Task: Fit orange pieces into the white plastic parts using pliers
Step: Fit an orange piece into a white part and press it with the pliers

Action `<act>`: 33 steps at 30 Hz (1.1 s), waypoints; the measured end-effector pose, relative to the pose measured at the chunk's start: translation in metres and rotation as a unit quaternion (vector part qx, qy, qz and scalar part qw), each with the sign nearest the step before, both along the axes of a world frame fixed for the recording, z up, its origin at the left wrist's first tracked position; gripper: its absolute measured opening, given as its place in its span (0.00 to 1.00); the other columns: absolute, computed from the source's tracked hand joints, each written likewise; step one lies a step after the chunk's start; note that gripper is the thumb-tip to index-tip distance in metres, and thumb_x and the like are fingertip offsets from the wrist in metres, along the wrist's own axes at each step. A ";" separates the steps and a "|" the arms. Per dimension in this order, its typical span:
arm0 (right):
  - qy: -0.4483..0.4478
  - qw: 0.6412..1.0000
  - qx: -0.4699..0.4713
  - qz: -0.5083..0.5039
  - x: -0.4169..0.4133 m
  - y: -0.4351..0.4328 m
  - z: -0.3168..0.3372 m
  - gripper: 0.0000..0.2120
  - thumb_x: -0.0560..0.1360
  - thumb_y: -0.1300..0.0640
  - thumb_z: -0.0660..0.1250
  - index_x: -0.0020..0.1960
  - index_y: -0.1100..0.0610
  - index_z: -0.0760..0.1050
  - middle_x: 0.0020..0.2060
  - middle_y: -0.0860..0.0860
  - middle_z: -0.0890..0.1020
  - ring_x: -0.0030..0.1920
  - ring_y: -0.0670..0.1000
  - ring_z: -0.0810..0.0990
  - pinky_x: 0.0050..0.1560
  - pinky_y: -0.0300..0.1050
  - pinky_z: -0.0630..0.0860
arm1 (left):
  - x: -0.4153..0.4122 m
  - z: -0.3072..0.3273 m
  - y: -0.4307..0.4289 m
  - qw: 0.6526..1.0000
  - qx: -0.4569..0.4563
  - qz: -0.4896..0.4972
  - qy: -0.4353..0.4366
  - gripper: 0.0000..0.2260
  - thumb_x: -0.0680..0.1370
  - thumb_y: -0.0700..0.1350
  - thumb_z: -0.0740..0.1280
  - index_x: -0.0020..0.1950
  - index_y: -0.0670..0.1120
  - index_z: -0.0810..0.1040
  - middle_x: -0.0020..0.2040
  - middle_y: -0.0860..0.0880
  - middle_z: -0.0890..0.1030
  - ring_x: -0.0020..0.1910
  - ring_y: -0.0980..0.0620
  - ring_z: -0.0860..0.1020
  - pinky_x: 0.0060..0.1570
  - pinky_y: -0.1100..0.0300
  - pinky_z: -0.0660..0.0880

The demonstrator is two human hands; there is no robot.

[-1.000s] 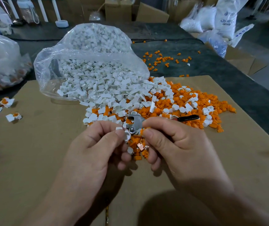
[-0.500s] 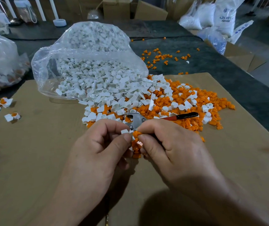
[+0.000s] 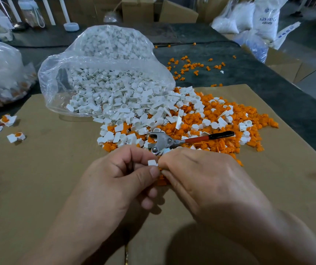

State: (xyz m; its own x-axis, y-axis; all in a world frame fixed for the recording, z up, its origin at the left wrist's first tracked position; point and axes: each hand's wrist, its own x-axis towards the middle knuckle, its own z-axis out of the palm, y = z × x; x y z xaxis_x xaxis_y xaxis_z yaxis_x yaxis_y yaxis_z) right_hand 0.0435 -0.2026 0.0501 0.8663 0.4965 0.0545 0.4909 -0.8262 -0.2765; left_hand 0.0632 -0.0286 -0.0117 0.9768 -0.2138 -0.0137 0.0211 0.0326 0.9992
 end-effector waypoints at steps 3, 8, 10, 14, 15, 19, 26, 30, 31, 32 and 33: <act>0.007 1.000 -0.021 0.001 0.000 0.000 0.000 0.09 0.82 0.55 0.56 0.59 0.43 0.61 0.47 0.41 0.67 0.45 0.43 0.66 0.43 0.40 0.67 | 0.001 -0.002 0.003 1.000 0.007 -0.015 -0.012 0.13 0.64 0.50 0.78 0.46 0.51 0.85 0.32 0.43 0.81 0.26 0.46 0.79 0.28 0.60 0.76; 0.028 0.999 -0.022 -0.016 0.002 0.003 -0.001 0.13 0.82 0.57 0.58 0.61 0.44 0.60 0.46 0.41 0.65 0.45 0.43 0.66 0.41 0.39 0.65 | 0.000 -0.007 -0.002 1.000 -0.004 0.004 -0.025 0.14 0.62 0.51 0.78 0.46 0.52 0.84 0.34 0.46 0.82 0.26 0.45 0.80 0.28 0.60 0.76; 0.046 0.999 -0.025 -0.015 0.004 0.004 -0.001 0.15 0.82 0.57 0.58 0.64 0.45 0.60 0.47 0.41 0.64 0.47 0.42 0.64 0.40 0.38 0.63 | -0.001 -0.006 -0.004 0.999 0.003 0.024 -0.033 0.13 0.62 0.52 0.77 0.44 0.53 0.84 0.33 0.47 0.82 0.26 0.47 0.80 0.26 0.63 0.75; 0.064 0.998 -0.013 -0.012 0.003 0.004 0.000 0.18 0.82 0.56 0.58 0.69 0.45 0.58 0.55 0.43 0.69 0.50 0.41 0.65 0.47 0.39 0.64 | -0.004 -0.005 -0.007 0.993 0.063 0.074 -0.067 0.11 0.63 0.49 0.76 0.45 0.57 0.83 0.31 0.53 0.80 0.27 0.54 0.79 0.26 0.65 0.74; 0.057 0.998 -0.008 -0.009 0.002 0.004 -0.001 0.18 0.82 0.56 0.57 0.69 0.45 0.59 0.56 0.43 0.70 0.50 0.42 0.66 0.47 0.39 0.65 | -0.005 -0.004 -0.008 0.992 0.067 0.081 -0.069 0.10 0.65 0.47 0.75 0.45 0.58 0.83 0.30 0.54 0.79 0.26 0.54 0.78 0.26 0.65 0.73; 0.029 1.000 -0.002 0.003 0.005 0.005 -0.008 0.16 0.81 0.59 0.58 0.67 0.47 0.64 0.57 0.44 0.72 0.55 0.45 0.71 0.56 0.44 0.72 | -0.006 0.000 -0.010 0.991 0.069 0.088 -0.068 0.09 0.66 0.46 0.72 0.43 0.57 0.83 0.30 0.54 0.79 0.25 0.56 0.76 0.24 0.66 0.72; -0.118 0.988 0.007 -0.095 0.021 -0.036 -0.026 0.27 0.74 0.52 0.61 0.72 0.53 0.66 0.68 0.52 0.71 0.70 0.53 0.66 0.70 0.54 0.64 | 0.004 0.001 0.000 0.991 0.044 0.118 -0.048 0.10 0.70 0.41 0.77 0.44 0.55 0.83 0.30 0.52 0.78 0.27 0.56 0.76 0.26 0.65 0.74; -0.032 0.988 -0.114 -0.102 0.028 -0.048 -0.035 0.35 0.71 0.43 0.52 0.77 0.48 0.52 0.74 0.47 0.59 0.74 0.48 0.53 0.74 0.47 0.48 | 0.007 0.002 0.004 0.992 0.031 0.117 -0.045 0.09 0.71 0.40 0.77 0.42 0.55 0.83 0.30 0.50 0.78 0.27 0.56 0.77 0.26 0.65 0.74; -0.025 0.986 -0.127 -0.102 0.029 -0.048 -0.037 0.35 0.71 0.42 0.50 0.77 0.48 0.51 0.74 0.47 0.59 0.74 0.48 0.53 0.74 0.47 0.48 | 0.008 0.002 0.004 0.991 0.034 0.118 -0.045 0.10 0.72 0.39 0.75 0.42 0.55 0.83 0.30 0.50 0.77 0.27 0.56 0.77 0.26 0.65 0.74; -0.024 0.985 -0.132 -0.107 0.030 -0.047 -0.037 0.34 0.71 0.42 0.50 0.77 0.47 0.51 0.73 0.47 0.59 0.73 0.49 0.54 0.74 0.47 0.49 | 0.008 0.001 0.004 0.991 0.036 0.120 -0.044 0.10 0.72 0.39 0.74 0.42 0.55 0.83 0.30 0.50 0.77 0.27 0.56 0.78 0.26 0.65 0.74; -0.028 0.984 -0.134 -0.110 0.032 -0.047 -0.037 0.33 0.72 0.41 0.50 0.76 0.47 0.51 0.73 0.46 0.60 0.72 0.49 0.56 0.73 0.47 0.52 | 0.008 0.001 0.004 0.991 0.038 0.121 -0.044 0.10 0.72 0.39 0.73 0.42 0.56 0.83 0.29 0.51 0.77 0.28 0.57 0.78 0.26 0.65 0.74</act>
